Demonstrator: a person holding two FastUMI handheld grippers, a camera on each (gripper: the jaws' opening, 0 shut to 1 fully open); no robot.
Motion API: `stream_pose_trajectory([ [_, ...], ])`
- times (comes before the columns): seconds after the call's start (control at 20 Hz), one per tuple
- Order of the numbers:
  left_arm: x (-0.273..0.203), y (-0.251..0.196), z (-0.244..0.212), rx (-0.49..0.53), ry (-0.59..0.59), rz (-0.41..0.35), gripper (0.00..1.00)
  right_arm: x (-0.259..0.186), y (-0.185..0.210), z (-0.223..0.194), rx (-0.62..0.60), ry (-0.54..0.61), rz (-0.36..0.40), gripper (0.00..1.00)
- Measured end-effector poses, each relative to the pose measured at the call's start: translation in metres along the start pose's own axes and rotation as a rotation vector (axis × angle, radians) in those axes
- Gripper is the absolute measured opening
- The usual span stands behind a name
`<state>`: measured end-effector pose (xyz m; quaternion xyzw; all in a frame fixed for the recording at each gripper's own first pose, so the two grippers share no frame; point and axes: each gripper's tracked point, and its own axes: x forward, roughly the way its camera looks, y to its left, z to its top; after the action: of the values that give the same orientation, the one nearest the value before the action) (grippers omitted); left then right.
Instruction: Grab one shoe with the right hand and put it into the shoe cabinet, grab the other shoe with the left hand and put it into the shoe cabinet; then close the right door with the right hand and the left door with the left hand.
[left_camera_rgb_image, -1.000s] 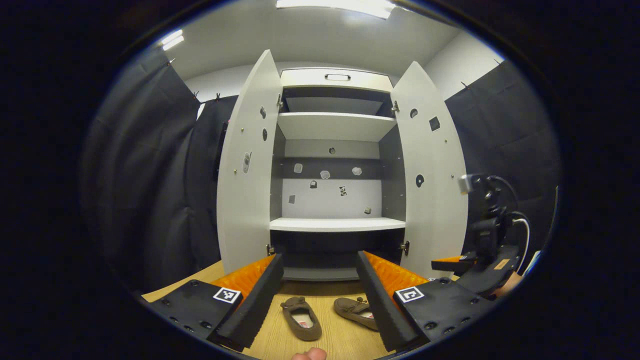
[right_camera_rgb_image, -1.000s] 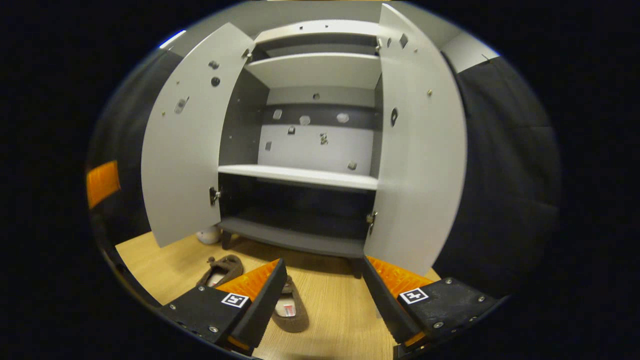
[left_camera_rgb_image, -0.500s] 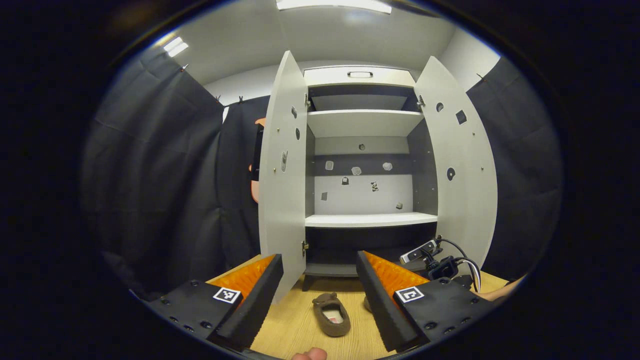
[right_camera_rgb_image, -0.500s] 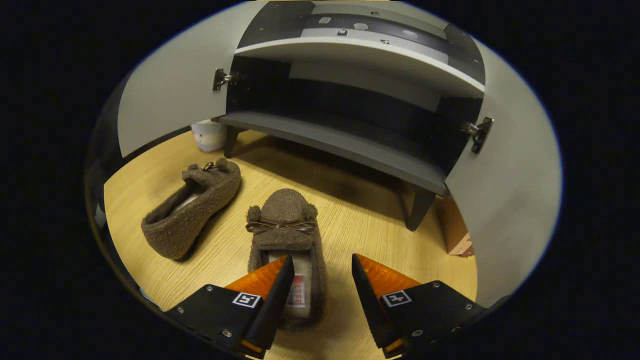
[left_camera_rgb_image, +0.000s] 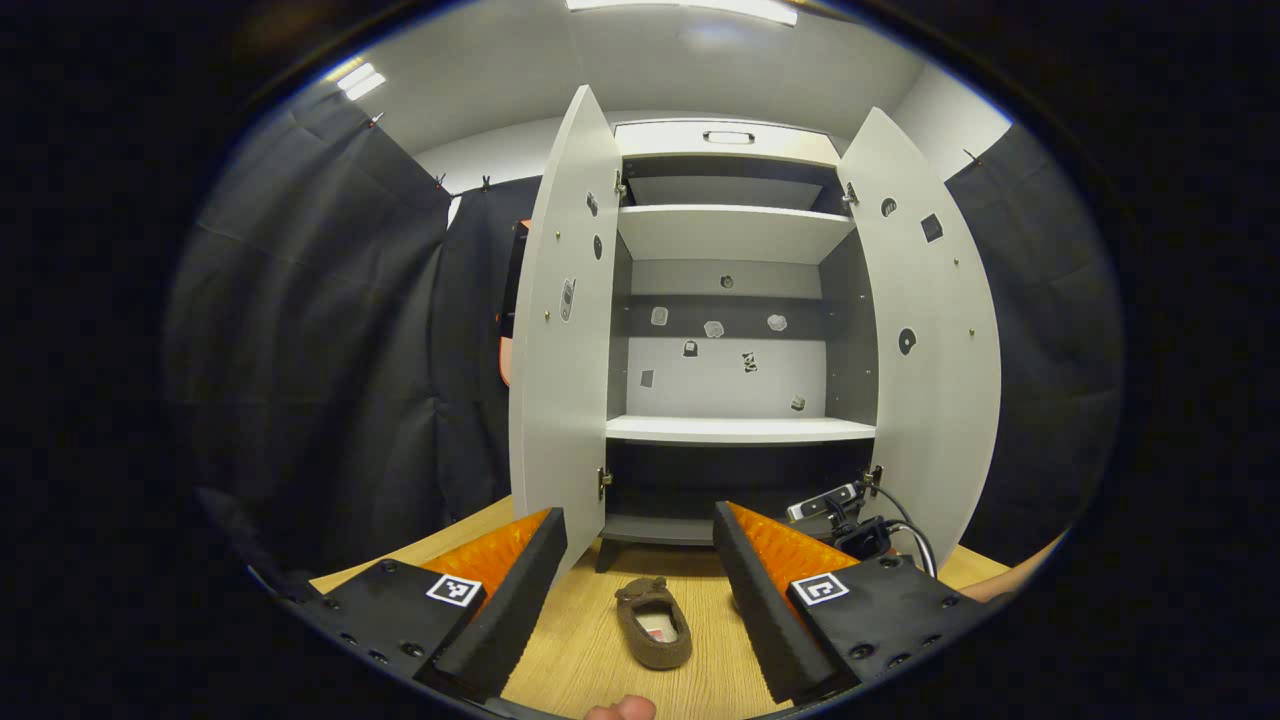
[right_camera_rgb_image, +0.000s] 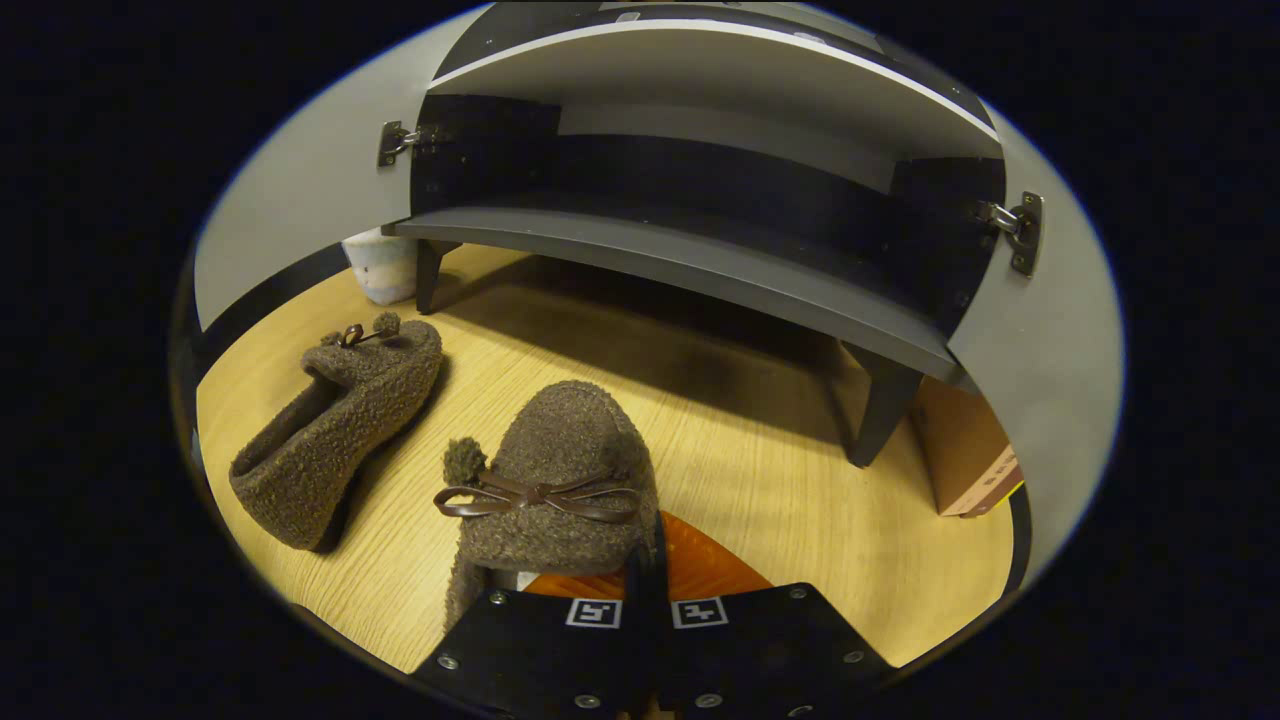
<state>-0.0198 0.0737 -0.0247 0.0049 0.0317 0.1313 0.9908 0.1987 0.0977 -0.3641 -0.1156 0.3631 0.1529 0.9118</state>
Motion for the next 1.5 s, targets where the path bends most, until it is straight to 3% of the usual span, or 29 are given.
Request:
stream_pose_trajectory([
  [0.3,0.012,-0.005,-0.007,-0.026,0.003,-0.031,0.96,-0.108,-0.021,0.127,0.073,-0.339,-0.074,0.03],
  [0.5,0.02,-0.005,-0.008,-0.032,-0.006,-0.045,0.97,-0.159,-0.038,0.238,0.135,-0.46,-0.097,0.03],
  [0.55,0.022,-0.005,-0.008,-0.026,-0.006,-0.045,0.94,-0.163,-0.045,0.265,0.158,-0.465,-0.104,0.03],
  [0.65,0.024,-0.004,-0.011,-0.005,-0.007,-0.036,0.96,-0.159,-0.059,0.32,0.223,-0.497,-0.094,0.03],
  [0.75,0.024,0.0,-0.013,0.016,-0.008,-0.018,0.94,-0.142,-0.068,0.353,0.265,-0.504,-0.094,0.03],
  [0.9,0.027,0.004,-0.02,0.024,0.005,-0.004,0.97,-0.1,-0.113,0.413,0.354,-0.467,-0.14,0.03],
  [1.1,0.031,0.015,-0.024,0.032,0.023,0.025,0.96,-0.032,-0.156,0.427,0.385,-0.313,-0.249,0.04],
  [1.3,0.033,0.03,-0.026,0.045,0.031,0.064,0.96,0.008,-0.165,0.426,0.386,-0.245,-0.278,0.04],
  [1.4,0.033,0.034,-0.029,0.047,0.041,0.075,0.96,0.016,-0.165,0.425,0.38,-0.232,-0.281,0.07],
  [1.5,0.033,0.037,-0.029,0.05,0.043,0.083,0.97,0.013,-0.165,0.422,0.374,-0.221,-0.286,0.18],
])
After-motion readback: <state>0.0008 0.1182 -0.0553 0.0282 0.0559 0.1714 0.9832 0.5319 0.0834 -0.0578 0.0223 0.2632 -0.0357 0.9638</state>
